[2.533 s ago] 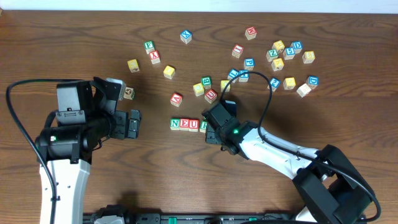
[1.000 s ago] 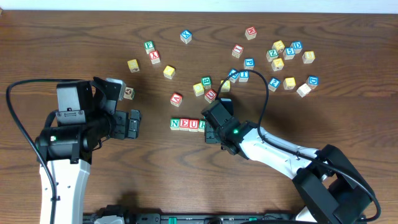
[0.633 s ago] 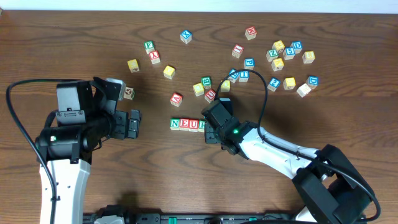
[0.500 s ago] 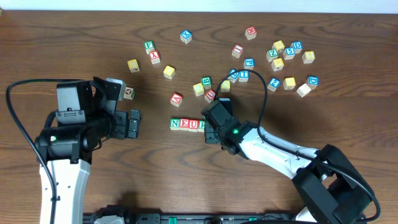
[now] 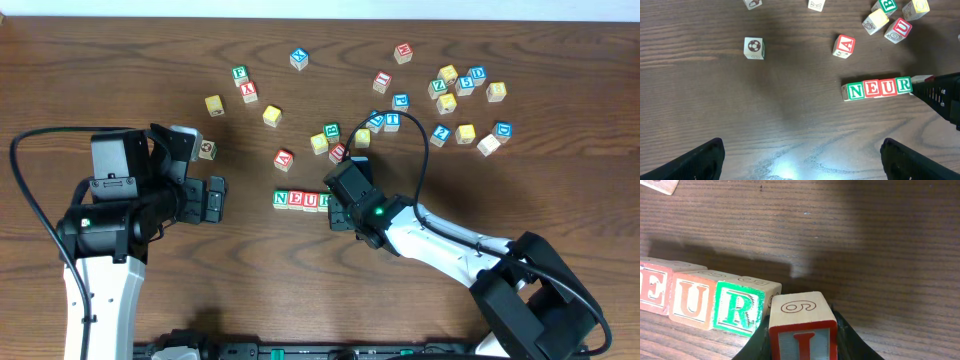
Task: Spell out NEURIPS
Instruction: 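Lower the red I block beside the green R block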
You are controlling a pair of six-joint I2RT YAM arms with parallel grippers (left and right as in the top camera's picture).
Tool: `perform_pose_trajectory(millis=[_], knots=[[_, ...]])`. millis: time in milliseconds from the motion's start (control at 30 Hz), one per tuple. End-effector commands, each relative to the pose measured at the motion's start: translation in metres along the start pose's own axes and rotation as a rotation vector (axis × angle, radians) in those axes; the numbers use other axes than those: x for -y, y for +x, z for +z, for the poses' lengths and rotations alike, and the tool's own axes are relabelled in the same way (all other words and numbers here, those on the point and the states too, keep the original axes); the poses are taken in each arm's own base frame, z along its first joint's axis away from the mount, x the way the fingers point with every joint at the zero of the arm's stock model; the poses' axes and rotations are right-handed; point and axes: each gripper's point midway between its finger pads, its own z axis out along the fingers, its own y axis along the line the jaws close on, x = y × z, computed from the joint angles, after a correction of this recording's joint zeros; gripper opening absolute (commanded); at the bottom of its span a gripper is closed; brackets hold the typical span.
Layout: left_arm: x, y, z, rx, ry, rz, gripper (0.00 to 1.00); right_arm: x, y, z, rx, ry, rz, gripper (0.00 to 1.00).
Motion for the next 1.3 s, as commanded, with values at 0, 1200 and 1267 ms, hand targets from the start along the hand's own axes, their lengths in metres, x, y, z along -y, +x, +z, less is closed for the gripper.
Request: perform_pose_trajectory(millis=[0, 1200, 1267], knots=[[0.001, -0.007, -0.007, 0.027, 0.004, 0.015, 0.98, 0.002, 0.001, 0.004, 0.001, 0.018, -0.023, 0.02], [0.001, -0.007, -0.007, 0.027, 0.004, 0.015, 0.98, 0.028, -0.001, 0.005, -0.003, 0.103, 0.092, 0.04], [0.001, -0.007, -0.007, 0.028, 0.004, 0.015, 0.98, 0.026, -0.001, 0.005, -0.005, 0.094, 0.093, 0.04]])
